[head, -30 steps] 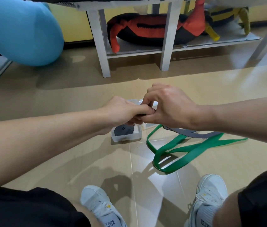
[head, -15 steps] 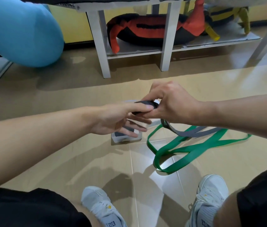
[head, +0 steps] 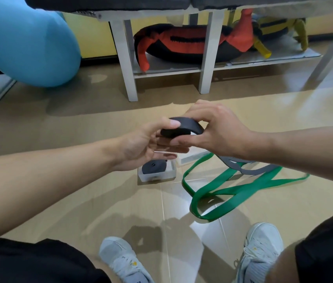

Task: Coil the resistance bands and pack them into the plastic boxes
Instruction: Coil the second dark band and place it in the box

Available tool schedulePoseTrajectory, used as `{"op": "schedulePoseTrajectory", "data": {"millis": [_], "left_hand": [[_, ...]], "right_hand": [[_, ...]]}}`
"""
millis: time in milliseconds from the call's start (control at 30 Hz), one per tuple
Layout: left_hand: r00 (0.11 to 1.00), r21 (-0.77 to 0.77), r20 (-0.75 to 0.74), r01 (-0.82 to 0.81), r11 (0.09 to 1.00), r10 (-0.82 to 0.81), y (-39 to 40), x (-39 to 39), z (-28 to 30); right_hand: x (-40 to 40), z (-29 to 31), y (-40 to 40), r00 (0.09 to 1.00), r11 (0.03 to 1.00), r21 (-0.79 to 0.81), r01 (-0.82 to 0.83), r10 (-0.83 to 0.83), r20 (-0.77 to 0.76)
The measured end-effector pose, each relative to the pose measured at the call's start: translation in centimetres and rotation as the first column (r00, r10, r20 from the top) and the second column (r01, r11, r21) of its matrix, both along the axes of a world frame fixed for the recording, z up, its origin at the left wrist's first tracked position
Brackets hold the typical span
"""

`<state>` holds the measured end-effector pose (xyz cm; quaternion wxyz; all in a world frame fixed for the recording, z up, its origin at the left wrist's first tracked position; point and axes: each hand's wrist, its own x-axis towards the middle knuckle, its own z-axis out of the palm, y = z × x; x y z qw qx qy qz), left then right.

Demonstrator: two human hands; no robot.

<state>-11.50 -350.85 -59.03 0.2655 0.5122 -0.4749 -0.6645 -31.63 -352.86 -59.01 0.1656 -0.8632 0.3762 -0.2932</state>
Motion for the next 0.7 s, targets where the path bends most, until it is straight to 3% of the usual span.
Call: {"op": "schedulePoseTrajectory", "data": {"millis": [100, 200, 333, 400, 533, 700], "left_hand": [[0.99, 0.073, -0.137, 0.033, 0.997, -0.023, -0.2, 0.7, -0.1], [0.988, 0.124, -0.103, 0.131, 0.984, -0.119, -0.2, 0.6, 0.0], [0.943, 0.05, 0.294, 0.146, 0.988, -0.154, 0.2, -0.8, 0.4], [0.922, 0.004, 0.375, 0.098, 0.995, -0.092, 0.3, -1.3, 0.2], [0.964, -0.03, 0.267, 0.023, 0.999, -0.014, 0.2, -1.1, 0.2], [0.999, 0.037, -0.019, -0.045, 0.998, 0.045, 0.0, -0.4, 0.4]], "right_hand": [[-0.1, 0.1, 0.0, 0.997, 0.999, 0.018, 0.042, -0.043, 0.057], [0.0, 0.2, -0.2, 0.998, 0.997, 0.033, 0.065, -0.065, 0.007], [0.0, 0.3, 0.1, 0.977, 0.998, 0.009, 0.056, -0.053, -0.205], [0.3, 0.3, 0.5, 0.963, 0.998, -0.043, 0.035, -0.045, -0.267], [0.7, 0.5, 0.5, 0.979, 0.995, -0.052, 0.083, -0.091, -0.185], [0.4, 0.5, 0.1, 0.995, 0.986, 0.154, 0.066, -0.076, 0.06]]}}
